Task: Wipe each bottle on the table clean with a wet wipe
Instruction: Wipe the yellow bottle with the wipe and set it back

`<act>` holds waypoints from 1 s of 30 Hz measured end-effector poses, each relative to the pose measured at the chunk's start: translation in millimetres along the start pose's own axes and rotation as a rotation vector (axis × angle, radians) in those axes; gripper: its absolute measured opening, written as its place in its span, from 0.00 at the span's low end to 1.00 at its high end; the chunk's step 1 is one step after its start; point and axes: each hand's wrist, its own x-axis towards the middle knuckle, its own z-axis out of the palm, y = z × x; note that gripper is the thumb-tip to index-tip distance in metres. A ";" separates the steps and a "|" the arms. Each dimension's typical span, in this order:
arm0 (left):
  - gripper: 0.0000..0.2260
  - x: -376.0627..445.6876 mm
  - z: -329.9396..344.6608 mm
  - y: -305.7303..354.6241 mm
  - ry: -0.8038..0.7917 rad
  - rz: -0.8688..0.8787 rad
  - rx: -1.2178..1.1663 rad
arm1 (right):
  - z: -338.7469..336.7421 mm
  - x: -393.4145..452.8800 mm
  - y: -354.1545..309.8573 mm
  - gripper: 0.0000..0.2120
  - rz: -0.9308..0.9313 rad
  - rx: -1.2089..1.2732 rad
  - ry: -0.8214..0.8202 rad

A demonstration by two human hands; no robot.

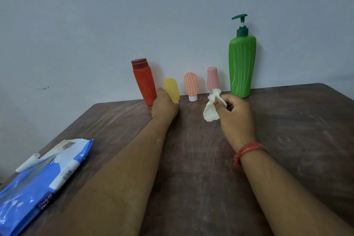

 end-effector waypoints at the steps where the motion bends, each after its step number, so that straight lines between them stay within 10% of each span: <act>1: 0.29 2.6 0.9 0.4 -0.001 -0.002 0.001 | 0.3 0.6 0.3 0.06 0.002 0.004 -0.001; 30: 0.32 26.2 12.5 0.7 -0.036 0.017 0.014 | 6.2 1.0 5.8 0.06 0.000 0.051 -0.065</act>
